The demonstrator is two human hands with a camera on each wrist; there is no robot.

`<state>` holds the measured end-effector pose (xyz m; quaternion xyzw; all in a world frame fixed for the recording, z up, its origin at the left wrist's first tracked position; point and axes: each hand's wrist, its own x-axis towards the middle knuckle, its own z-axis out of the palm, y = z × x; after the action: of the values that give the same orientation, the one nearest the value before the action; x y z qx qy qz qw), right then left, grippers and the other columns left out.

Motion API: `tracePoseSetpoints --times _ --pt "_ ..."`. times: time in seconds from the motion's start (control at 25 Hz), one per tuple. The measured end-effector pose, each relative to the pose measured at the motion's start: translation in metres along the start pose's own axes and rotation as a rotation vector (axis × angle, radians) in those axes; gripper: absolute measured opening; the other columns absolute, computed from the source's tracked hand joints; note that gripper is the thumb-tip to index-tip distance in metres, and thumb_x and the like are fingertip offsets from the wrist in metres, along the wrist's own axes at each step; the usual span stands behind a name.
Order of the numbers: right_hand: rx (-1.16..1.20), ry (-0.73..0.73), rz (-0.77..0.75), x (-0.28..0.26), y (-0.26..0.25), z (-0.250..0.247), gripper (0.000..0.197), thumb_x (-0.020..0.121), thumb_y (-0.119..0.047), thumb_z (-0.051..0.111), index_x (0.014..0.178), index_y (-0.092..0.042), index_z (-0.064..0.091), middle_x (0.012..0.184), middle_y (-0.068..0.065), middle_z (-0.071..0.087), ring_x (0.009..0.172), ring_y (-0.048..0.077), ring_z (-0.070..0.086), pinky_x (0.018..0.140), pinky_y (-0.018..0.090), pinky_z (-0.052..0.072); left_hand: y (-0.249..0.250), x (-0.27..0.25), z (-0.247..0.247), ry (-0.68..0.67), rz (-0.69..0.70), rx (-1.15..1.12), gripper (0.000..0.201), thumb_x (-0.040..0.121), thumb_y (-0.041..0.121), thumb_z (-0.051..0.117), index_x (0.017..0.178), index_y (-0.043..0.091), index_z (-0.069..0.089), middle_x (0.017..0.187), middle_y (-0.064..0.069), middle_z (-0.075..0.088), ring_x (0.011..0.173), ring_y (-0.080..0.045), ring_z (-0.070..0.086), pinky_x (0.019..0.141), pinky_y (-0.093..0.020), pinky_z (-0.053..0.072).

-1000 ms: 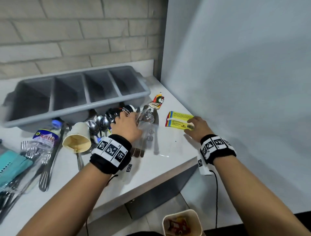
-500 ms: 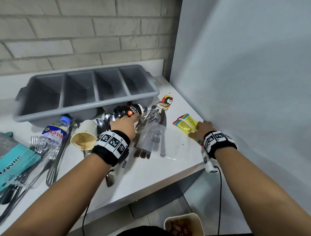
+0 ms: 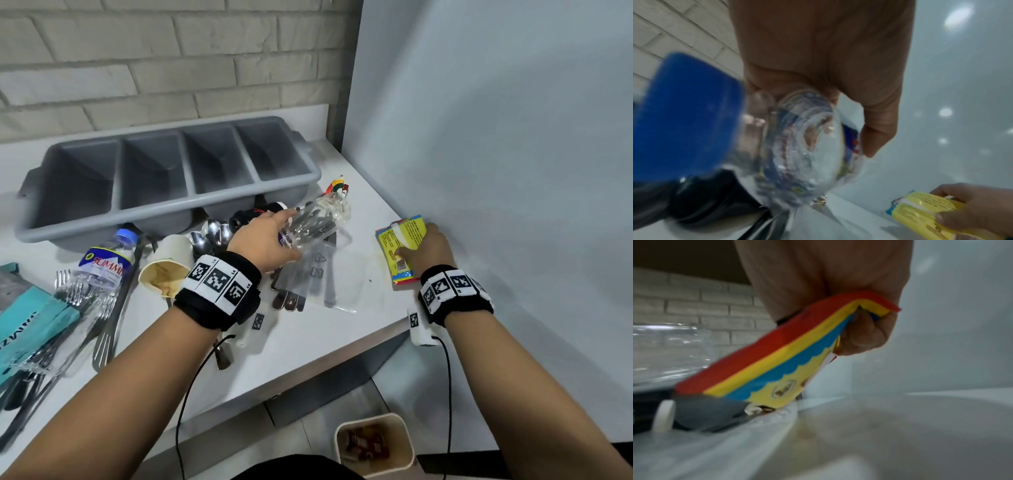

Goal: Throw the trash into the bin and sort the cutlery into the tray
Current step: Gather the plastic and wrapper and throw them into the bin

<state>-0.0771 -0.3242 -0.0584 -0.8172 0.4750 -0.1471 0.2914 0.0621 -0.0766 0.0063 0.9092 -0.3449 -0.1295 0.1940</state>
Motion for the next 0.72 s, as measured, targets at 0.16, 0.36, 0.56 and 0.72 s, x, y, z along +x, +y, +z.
tracePoseSetpoints --times 0.16,0.36,0.56,0.72 --pt "0.280 0.235 -0.015 -0.054 -0.001 -0.026 0.056 0.082 -0.022 0.065 0.130 -0.007 0.042 0.113 0.016 0.065 0.101 0.030 0.064 0.081 0.028 0.046 0.027 -0.015 0.010 -0.089 0.116 -0.265 0.073 0.080 0.037 0.059 0.146 0.026 0.031 0.132 -0.011 0.057 0.113 -0.029 0.058 0.101 -0.035 0.045" --pt "0.406 0.404 0.091 -0.141 0.033 -0.040 0.060 0.079 -0.033 0.058 0.132 -0.014 0.040 0.090 0.008 0.070 0.081 0.027 0.065 0.075 0.032 0.050 0.065 -0.052 0.044 -0.277 0.121 -0.687 0.062 0.074 0.026 0.058 0.134 0.021 0.043 0.102 -0.007 0.061 0.093 -0.022 0.059 0.083 -0.026 0.045" --pt "0.461 0.492 0.325 -0.221 0.108 -0.019 0.057 0.068 -0.016 0.038 0.123 -0.002 0.040 0.064 -0.005 0.049 0.054 0.015 0.047 0.057 0.024 0.032 0.080 -0.099 0.105 -0.563 0.151 -0.734 0.056 0.062 0.020 0.047 0.117 0.032 0.041 0.090 0.001 0.059 0.077 -0.015 0.057 0.071 -0.015 0.047" --pt "0.406 0.405 0.642 -0.262 0.181 0.030 0.051 0.064 -0.014 0.040 0.112 -0.001 0.047 0.083 0.013 0.061 0.076 0.030 0.058 0.067 0.025 0.038 0.078 -0.125 0.186 -0.760 0.124 -0.569 0.063 0.079 0.017 0.062 0.136 0.018 0.038 0.101 0.001 0.060 0.087 -0.017 0.058 0.088 -0.026 0.047"
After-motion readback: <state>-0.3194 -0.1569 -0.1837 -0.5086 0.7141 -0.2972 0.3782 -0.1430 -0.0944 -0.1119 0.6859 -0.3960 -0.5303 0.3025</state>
